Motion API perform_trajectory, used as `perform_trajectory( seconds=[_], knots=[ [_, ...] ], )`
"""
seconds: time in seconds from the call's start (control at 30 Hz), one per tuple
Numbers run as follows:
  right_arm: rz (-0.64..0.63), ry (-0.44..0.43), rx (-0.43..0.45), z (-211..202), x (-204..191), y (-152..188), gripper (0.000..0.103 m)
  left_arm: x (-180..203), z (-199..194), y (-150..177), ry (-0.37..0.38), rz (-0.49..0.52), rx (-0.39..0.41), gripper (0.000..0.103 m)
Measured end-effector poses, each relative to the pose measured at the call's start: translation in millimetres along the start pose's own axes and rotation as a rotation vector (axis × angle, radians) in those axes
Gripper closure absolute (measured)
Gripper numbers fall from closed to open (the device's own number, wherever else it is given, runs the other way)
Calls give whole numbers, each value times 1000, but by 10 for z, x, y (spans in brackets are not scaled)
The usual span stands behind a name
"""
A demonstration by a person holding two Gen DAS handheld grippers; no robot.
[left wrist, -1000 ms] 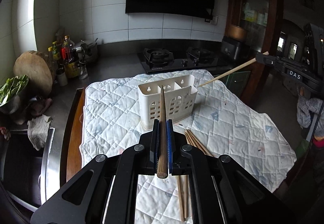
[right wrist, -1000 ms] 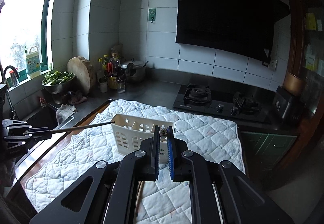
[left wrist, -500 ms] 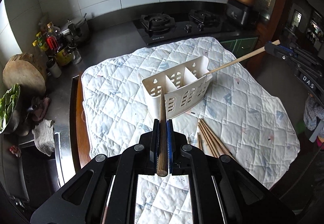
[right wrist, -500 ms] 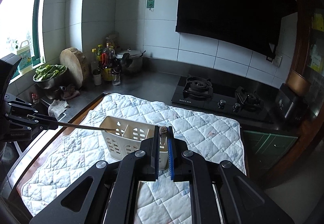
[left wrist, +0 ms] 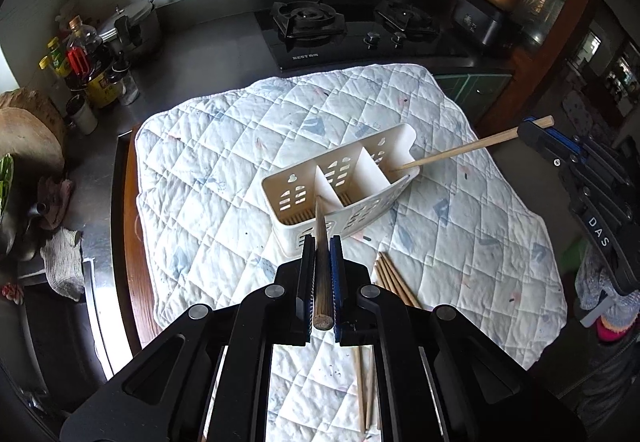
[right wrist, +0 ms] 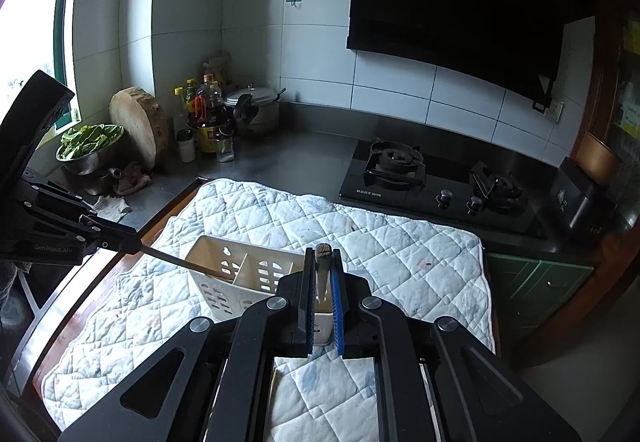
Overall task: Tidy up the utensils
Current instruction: 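Lower the left tool's chopstick into the holder and open while the right tool does likewise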
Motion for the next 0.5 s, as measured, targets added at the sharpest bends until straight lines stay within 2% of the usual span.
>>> perform_trajectory(
  seconds=[0.2,0.4,0.47,0.5],
  knots=[
    [14,0,-18,105,47,-38,96,-53,119,-148,-31,-25,-63,96],
    [19,-5,-26,157,70,-39,96,-116,158,-191,-20,-60,-41,95],
    [21,-8,-27,166,72,-33,96,-121,142,-176,-13,-67,-21,93],
    [25,-13,-26,167,73,-32,96,-115,121,-169,-4,-67,-5,89]
  ],
)
Point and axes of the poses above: each gripper's, at about its wrist camera, not at the fingertips, and z roughly the way its jaws point, x to its right, y to its underside, the point moved 4 cm from there along z, roughly the way its jaws point, and after that the axes turned 1 degree about -z, right-handed, at the moved point
